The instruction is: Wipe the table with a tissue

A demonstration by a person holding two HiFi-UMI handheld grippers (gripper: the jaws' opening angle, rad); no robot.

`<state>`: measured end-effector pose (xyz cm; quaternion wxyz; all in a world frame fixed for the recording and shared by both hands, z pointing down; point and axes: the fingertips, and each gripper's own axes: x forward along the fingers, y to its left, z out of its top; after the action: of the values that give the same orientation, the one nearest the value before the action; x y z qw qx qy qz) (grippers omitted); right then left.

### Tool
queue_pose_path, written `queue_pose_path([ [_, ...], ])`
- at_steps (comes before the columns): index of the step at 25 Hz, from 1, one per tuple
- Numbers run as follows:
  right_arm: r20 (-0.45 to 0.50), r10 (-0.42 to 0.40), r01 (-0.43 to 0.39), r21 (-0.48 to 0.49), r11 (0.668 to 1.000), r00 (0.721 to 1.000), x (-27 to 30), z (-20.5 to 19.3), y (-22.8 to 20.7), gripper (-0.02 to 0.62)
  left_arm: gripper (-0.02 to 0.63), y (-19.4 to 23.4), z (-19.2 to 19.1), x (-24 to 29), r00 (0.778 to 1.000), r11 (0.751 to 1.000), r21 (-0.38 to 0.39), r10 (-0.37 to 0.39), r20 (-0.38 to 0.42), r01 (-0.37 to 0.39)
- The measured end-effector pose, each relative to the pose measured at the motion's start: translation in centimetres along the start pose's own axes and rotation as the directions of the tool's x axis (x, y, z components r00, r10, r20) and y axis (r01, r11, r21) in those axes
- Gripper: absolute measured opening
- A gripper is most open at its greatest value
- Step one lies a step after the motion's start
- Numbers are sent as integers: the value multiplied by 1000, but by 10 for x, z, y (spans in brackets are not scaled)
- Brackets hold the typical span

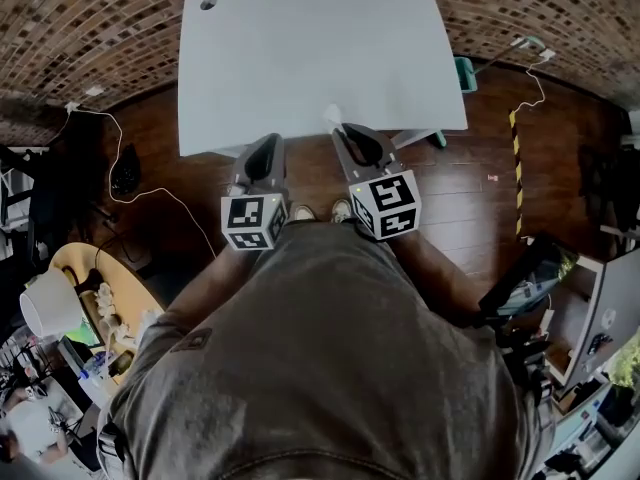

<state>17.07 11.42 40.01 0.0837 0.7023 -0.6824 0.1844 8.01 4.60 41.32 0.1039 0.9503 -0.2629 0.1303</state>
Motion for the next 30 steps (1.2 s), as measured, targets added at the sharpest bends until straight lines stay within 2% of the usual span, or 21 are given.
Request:
queue_pose_path([
  [10, 9, -25, 25, -21, 999, 1000, 4, 2, 22, 60, 2, 14, -1, -14, 1000, 1000, -4, -20, 7, 20],
  [18, 16, -63, 63, -13, 998, 998, -5, -1, 23, 60, 2, 11, -3, -20, 999, 999, -2, -39, 8, 39],
  [30, 20, -63, 64, -14, 998, 998, -9, -4, 33, 60, 2, 10, -3, -27, 999, 999, -1, -44, 16, 44],
])
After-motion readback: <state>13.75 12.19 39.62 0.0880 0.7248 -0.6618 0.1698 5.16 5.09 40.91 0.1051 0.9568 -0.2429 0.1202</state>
